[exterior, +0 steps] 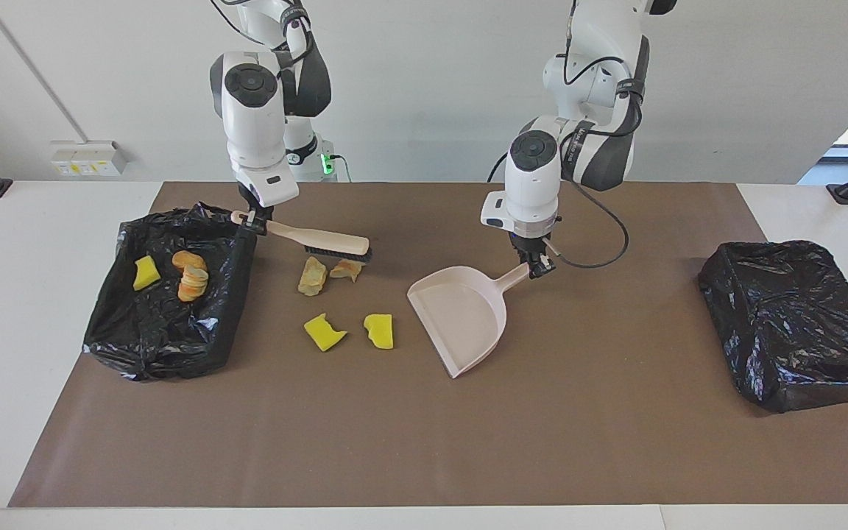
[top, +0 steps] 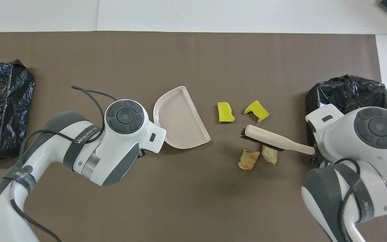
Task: Sweep and dump trash in bin
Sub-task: 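Sweep the crusts toward the dustpan with the right gripper's brush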
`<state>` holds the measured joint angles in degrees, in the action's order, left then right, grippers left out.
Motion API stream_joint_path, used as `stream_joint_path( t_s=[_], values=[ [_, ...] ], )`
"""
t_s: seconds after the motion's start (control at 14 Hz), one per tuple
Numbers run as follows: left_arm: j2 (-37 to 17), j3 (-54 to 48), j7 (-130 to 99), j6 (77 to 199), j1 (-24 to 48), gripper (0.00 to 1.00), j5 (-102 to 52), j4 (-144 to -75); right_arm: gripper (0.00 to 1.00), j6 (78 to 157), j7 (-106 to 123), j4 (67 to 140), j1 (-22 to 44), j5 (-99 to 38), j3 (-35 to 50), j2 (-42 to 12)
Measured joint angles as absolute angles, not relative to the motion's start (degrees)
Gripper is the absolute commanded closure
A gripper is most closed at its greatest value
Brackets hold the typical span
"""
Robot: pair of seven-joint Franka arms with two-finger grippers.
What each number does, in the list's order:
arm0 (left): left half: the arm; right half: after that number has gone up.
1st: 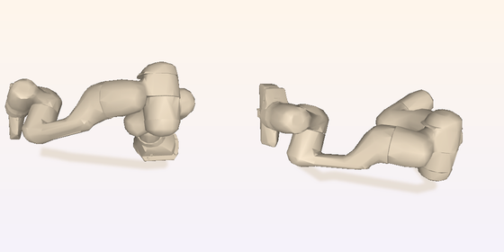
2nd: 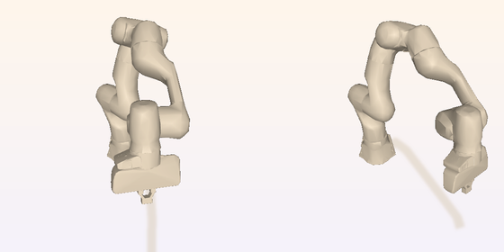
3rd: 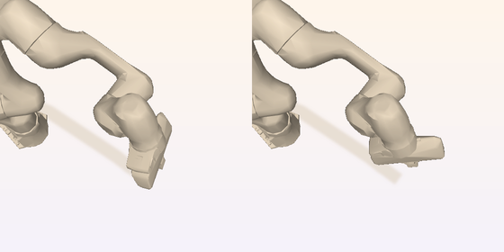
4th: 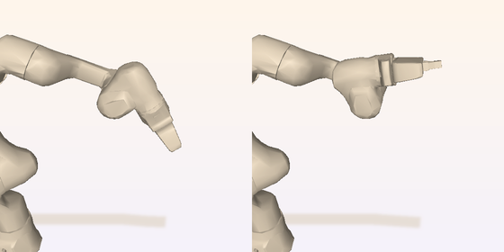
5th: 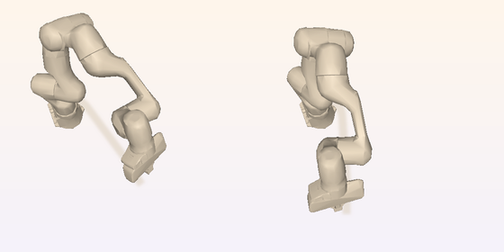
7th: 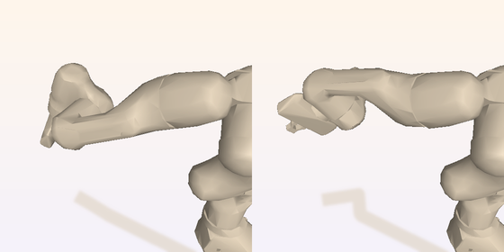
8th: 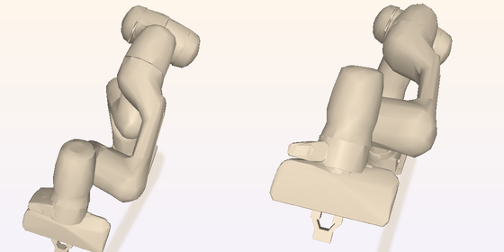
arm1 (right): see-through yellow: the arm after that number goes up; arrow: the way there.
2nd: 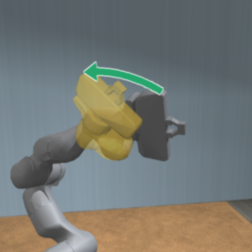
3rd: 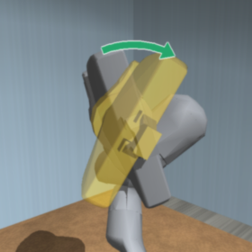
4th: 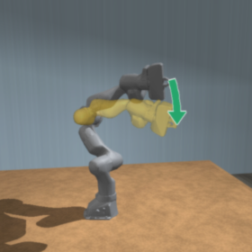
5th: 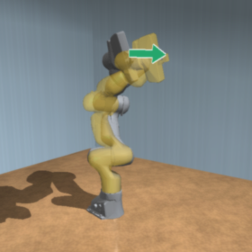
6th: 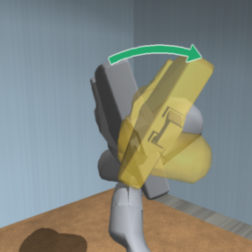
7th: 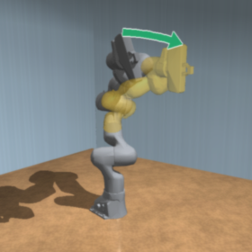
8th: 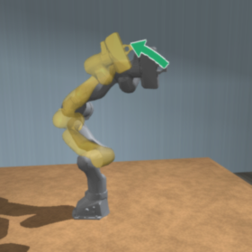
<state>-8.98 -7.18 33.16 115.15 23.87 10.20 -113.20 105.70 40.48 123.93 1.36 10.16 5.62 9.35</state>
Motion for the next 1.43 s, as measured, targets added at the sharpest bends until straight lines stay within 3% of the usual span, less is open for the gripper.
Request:
stream_joint_path(
  t_s=[0.43, 1.0, 1.07, 1.22, 1.36, 1.43],
  values=[
    [-9.26, -7.23, 33.77, 115.12, 24.43, 1.0, 10.2, -113.26, 1.0, 103.83, 9.8, 124.57, -2.18, 9.52, 5.6, 9.27],
    [-9.29, -7.24, 35.21, 115.09, 25.0, 1.0, 10.2, -115.16, 1.0, 102.62, -5.31, 127.21, 2.0, 4.84, 6.33, 8.34],
    [-9.28, -7.24, 35.21, 115.11, 25.06, 0.9, 10.2, -115.55, 1.0, 102.62, -5.57, 127.35, 2.78, 4.79, 6.39, 8.2],
    [-9.18, -7.24, 35.23, 115.12, 25.19, 0.53, 10.21, -115.96, 1.0, 103.05, -5.58, 127.76, 3.63, 4.76, 6.44, 7.92],
    [-9.12, -7.25, 35.36, 115.12, 25.24, 0.25, 10.22, -115.97, 1.0, 104.09, -5.78, 128.37, 3.97, 4.76, 6.43, 7.17],
    [-9.12, -7.28, 35.41, 115.2, 25.24, 0.22, 10.22, -115.97, 1.0, 105.6, -6.25, 128.94, 4.19, 4.77, 6.44, 6.5]
  ],
)
